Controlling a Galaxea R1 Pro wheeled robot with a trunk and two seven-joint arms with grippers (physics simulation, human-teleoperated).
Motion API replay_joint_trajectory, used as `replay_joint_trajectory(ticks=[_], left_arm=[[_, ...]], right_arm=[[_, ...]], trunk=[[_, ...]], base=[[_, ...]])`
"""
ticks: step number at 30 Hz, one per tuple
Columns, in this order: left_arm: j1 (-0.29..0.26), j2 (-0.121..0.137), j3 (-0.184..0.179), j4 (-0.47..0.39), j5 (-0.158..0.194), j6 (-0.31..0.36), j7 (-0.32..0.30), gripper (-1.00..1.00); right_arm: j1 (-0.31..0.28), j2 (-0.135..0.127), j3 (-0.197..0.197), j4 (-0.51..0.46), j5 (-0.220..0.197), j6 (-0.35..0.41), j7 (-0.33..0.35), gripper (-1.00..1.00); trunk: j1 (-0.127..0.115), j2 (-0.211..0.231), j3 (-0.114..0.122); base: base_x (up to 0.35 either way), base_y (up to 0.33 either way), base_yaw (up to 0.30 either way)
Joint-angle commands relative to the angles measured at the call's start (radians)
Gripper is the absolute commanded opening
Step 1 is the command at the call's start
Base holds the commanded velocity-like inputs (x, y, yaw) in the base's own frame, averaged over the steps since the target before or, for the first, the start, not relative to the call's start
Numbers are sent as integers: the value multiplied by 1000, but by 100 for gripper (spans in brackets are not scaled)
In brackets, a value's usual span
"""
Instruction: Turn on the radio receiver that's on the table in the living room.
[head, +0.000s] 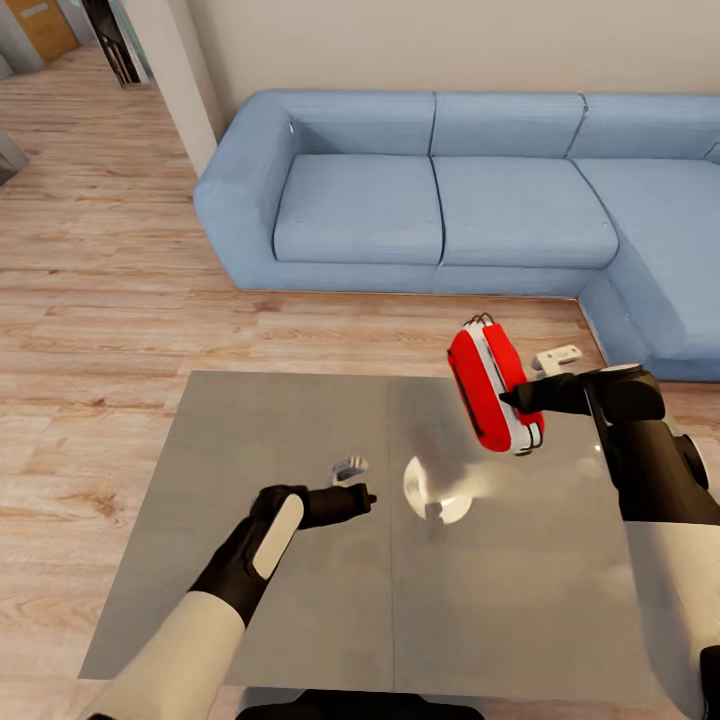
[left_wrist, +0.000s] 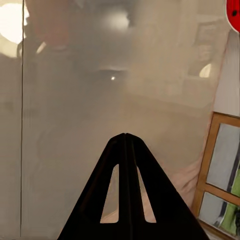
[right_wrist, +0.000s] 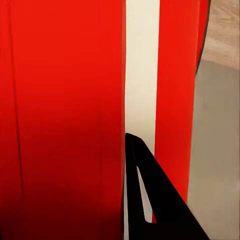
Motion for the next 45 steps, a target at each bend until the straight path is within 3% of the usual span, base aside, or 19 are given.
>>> replay_joint_trajectory(ticks=[1,7,10,19,26,31,36,45], left_arm=[[0,0,0,8,0,-7,0,-100],[0,0,-5,126,-1,-172,-5,-100],[0,0,-33,164,-1,-214,-6,-100],[0,0,-51,170,-2,-219,0,-100],[0,0,-51,170,-2,-218,1,-100],[0,0,-51,170,-2,-218,2,-100],[0,0,-51,170,-1,-217,1,-100],[0,3,-53,156,-2,-219,-1,-100]], right_arm=[[0,0,0,0,3,0,0,-100],[0,22,0,2,3,0,2,-100],[0,30,0,24,3,0,-1,-100],[0,33,-7,240,6,0,-8,-100],[0,29,-63,272,14,0,-10,-100],[0,29,-69,293,14,0,-31,-100],[5,29,-70,298,11,0,-33,-100],[-35,69,-20,349,23,-7,-35,-100]], trunk=[[0,0,0],[0,0,0],[0,0,0],[0,0,0],[0,0,0],[0,0,0],[0,0,0],[0,0,0]], base=[[0,0,0],[0,0,0],[0,0,0],[0,0,0],[0,0,0],[0,0,0],[0,0,0],[0,0,0]])
